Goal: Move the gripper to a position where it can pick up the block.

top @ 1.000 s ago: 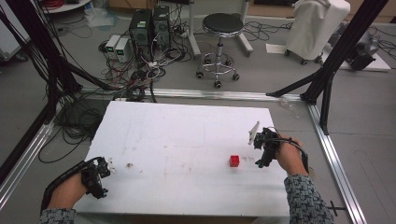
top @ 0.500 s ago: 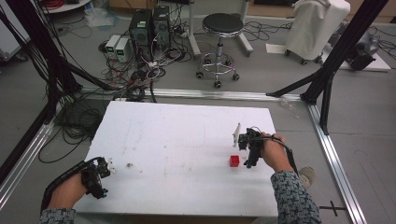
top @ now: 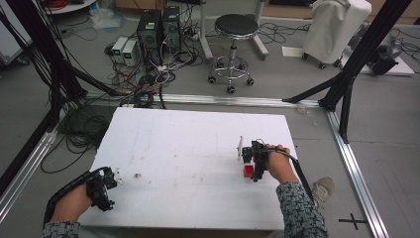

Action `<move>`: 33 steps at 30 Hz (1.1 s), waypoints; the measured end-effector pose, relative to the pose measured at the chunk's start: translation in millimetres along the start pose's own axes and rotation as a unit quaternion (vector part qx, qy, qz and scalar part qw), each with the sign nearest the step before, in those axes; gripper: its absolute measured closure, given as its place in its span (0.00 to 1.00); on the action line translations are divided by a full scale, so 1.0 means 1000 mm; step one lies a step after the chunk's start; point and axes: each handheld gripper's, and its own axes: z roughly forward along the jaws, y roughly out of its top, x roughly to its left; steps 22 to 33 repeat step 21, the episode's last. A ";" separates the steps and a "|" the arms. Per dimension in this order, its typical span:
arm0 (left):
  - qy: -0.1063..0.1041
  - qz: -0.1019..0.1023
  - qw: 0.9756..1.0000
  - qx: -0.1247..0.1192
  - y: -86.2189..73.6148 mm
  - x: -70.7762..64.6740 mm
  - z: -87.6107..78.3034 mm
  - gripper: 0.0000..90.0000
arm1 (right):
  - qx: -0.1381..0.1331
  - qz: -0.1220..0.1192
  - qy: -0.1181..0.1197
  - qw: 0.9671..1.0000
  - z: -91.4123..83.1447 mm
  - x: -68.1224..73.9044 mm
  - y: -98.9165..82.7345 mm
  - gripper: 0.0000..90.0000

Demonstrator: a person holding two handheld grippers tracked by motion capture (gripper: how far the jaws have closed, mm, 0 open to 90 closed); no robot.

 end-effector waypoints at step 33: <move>0.001 0.001 1.000 -0.001 0.000 0.000 0.000 0.24 | 0.018 -0.004 0.001 1.000 0.012 0.002 0.007 0.04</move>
